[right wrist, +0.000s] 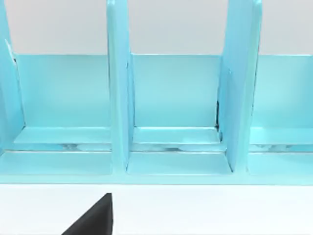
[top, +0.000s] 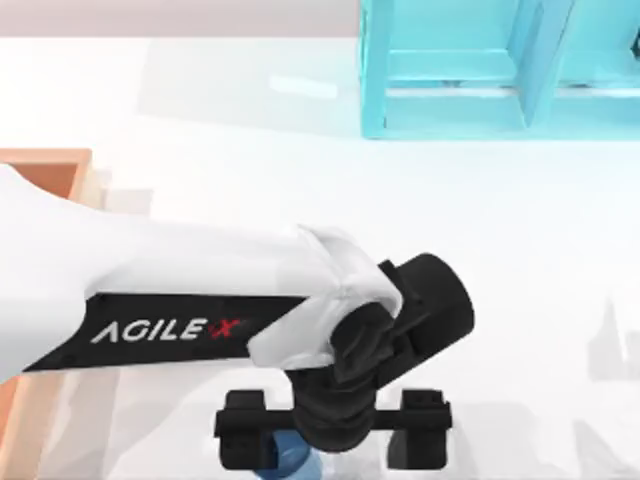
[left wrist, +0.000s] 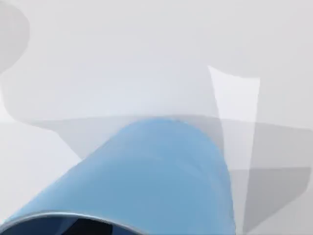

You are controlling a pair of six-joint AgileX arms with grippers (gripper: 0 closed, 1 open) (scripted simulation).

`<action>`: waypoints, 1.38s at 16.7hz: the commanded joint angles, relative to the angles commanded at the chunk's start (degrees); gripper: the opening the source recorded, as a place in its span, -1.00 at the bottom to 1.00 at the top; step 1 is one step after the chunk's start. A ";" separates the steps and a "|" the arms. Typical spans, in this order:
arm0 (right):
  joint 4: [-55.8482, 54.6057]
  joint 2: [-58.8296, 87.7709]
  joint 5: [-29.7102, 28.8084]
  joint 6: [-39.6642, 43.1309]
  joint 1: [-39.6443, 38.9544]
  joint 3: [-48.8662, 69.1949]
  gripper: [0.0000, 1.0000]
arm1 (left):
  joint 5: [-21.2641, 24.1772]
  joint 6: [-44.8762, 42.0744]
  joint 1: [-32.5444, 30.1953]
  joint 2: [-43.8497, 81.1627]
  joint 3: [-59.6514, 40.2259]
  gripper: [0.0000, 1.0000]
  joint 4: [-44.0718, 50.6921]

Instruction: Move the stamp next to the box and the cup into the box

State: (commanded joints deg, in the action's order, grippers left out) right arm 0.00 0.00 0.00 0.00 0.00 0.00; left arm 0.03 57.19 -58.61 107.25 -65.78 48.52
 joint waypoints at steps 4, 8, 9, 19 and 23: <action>0.00 0.00 0.00 0.00 0.00 0.00 1.00 | 0.00 0.00 0.00 0.04 0.07 1.00 -0.08; 0.00 0.00 0.00 0.00 0.00 0.00 1.00 | 0.00 0.00 0.00 0.04 0.07 0.40 -0.08; 0.00 0.00 0.00 0.00 0.00 0.00 1.00 | 0.00 0.00 0.00 0.04 0.07 0.25 -0.08; 0.00 0.00 0.00 0.00 0.00 0.00 1.00 | 0.00 0.00 0.00 0.04 0.07 -1.00 -0.08; 0.00 0.00 0.00 0.00 0.00 0.00 1.00 | 0.00 0.00 0.00 0.04 0.07 -1.00 -0.08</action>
State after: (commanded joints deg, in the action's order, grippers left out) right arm 0.00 0.00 0.00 0.00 0.00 0.00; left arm 0.03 57.19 -58.61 107.29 -65.71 48.44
